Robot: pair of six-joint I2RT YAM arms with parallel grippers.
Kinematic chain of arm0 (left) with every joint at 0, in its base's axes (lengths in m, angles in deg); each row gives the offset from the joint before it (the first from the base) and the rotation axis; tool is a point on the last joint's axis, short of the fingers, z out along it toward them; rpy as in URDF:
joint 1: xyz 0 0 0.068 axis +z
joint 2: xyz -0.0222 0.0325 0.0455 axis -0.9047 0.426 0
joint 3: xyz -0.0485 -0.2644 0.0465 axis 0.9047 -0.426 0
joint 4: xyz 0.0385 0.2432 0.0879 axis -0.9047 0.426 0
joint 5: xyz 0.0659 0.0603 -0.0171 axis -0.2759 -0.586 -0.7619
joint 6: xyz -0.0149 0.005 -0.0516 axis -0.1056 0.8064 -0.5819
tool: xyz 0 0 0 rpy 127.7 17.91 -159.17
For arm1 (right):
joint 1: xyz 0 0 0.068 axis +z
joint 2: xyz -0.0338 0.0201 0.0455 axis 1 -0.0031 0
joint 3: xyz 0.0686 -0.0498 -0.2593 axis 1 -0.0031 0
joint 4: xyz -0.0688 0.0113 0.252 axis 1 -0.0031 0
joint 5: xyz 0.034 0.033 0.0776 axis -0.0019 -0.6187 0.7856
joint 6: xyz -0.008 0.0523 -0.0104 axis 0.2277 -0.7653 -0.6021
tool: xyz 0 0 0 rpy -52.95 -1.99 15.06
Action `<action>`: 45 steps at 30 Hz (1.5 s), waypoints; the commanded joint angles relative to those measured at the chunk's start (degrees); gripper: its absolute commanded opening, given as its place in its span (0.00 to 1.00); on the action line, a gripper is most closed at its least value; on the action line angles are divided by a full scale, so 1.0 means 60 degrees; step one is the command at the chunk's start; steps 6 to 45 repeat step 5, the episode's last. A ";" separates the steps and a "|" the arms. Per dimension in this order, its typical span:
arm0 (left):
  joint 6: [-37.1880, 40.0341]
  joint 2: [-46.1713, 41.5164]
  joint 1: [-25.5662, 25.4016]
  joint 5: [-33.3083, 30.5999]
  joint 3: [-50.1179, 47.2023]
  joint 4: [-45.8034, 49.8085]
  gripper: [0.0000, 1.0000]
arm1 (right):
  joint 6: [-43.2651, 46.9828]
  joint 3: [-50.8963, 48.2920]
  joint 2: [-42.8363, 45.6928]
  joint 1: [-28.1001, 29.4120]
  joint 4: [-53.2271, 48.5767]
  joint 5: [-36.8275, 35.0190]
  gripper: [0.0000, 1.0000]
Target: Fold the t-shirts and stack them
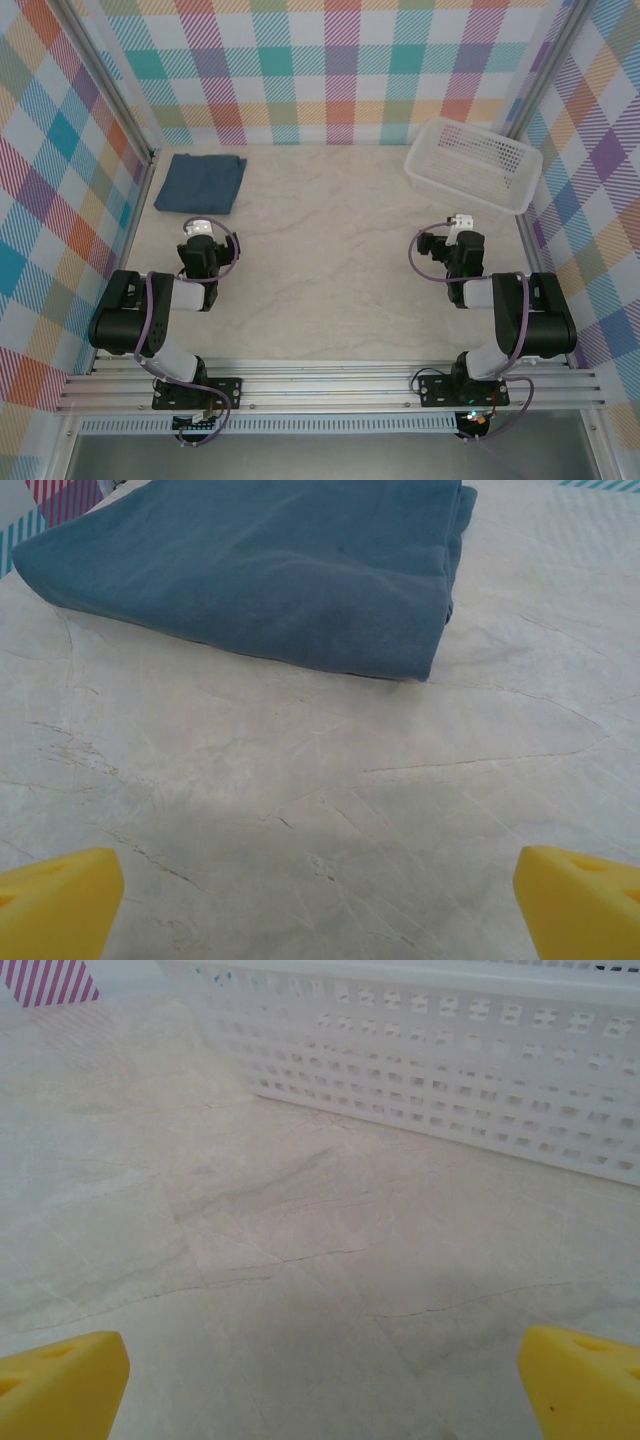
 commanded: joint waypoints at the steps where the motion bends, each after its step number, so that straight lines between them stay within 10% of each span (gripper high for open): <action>1: 0.0168 -0.0096 -0.0064 0.0027 0.0015 -0.0285 1.00 | 0.0179 0.0313 -0.0081 0.0054 0.0098 0.0368 1.00; 45: 0.0163 -0.0105 -0.0072 0.0027 0.0028 -0.0285 1.00 | 0.0201 0.0236 -0.0046 0.0052 0.0196 0.0389 1.00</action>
